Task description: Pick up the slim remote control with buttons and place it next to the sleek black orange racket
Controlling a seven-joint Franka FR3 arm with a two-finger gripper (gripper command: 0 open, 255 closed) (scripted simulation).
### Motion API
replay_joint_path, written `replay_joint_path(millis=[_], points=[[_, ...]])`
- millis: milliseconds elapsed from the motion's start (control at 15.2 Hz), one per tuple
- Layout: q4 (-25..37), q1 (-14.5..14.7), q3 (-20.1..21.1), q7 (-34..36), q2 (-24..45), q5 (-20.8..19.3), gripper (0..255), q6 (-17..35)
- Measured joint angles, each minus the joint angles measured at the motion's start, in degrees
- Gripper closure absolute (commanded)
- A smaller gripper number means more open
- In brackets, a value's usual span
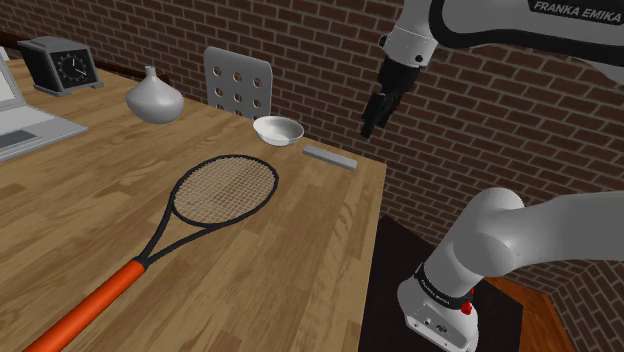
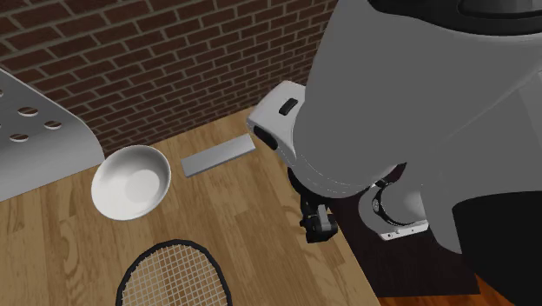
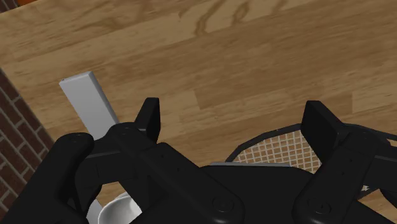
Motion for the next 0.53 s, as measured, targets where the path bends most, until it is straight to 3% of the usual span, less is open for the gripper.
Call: replay_joint_path(millis=[132,528], points=[[-0.2,-0.2,-0.5,-0.6,0.6,-0.3,0,0.8],[-1.6,-1.4,-4.3,-6.1,8.8,-2.7,0,9.3]])
